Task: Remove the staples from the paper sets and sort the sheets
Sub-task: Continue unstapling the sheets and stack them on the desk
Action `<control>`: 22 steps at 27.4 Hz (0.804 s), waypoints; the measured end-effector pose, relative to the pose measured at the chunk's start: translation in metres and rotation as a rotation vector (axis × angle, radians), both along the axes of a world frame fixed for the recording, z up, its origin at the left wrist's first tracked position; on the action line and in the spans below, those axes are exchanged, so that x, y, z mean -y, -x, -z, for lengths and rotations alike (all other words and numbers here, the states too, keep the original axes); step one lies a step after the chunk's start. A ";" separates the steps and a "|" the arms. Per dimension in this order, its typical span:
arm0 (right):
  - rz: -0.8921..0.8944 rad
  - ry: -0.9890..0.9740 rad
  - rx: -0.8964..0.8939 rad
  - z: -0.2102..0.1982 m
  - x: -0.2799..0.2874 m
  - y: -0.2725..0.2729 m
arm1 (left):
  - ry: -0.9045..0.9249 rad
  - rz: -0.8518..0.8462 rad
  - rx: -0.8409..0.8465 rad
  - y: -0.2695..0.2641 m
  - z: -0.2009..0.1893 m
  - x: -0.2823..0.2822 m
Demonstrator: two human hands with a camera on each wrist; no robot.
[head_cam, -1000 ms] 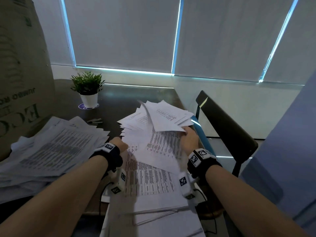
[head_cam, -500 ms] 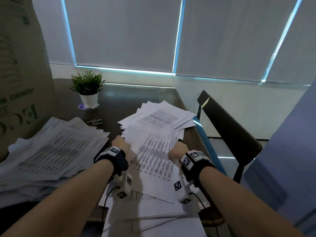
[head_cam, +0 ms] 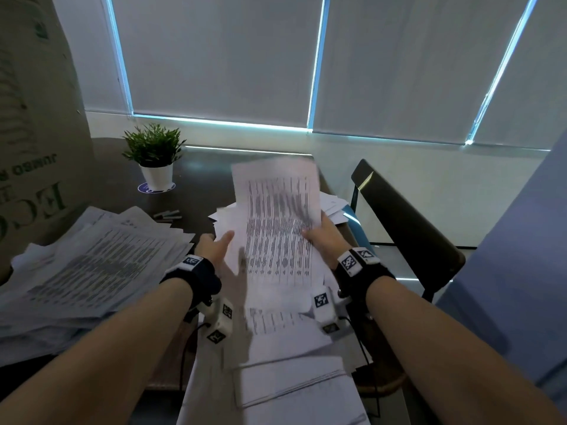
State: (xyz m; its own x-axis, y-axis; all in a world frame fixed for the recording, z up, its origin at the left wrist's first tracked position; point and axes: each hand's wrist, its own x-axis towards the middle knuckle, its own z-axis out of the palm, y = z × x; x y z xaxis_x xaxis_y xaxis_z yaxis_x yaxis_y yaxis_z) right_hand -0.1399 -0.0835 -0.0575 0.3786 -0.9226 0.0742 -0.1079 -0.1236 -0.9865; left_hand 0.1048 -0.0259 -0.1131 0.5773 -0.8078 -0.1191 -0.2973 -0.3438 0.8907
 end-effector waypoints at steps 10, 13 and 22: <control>0.182 -0.194 0.032 -0.040 0.059 0.000 | 0.310 0.150 -0.305 0.004 -0.062 0.017; 0.060 -0.378 -0.209 -0.016 0.071 0.003 | 0.325 0.145 -0.356 0.000 -0.070 0.035; 0.138 -0.269 0.254 0.011 0.103 -0.004 | 0.424 0.181 -0.132 0.031 -0.127 0.100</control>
State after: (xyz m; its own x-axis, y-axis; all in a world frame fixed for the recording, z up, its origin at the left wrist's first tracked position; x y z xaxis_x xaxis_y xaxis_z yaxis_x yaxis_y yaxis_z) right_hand -0.1361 -0.1868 -0.0686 0.2499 -0.9629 -0.1021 0.1460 0.1417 -0.9791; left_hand 0.0741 -0.1262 0.0139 0.4249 -0.8872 0.1797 -0.1937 0.1048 0.9755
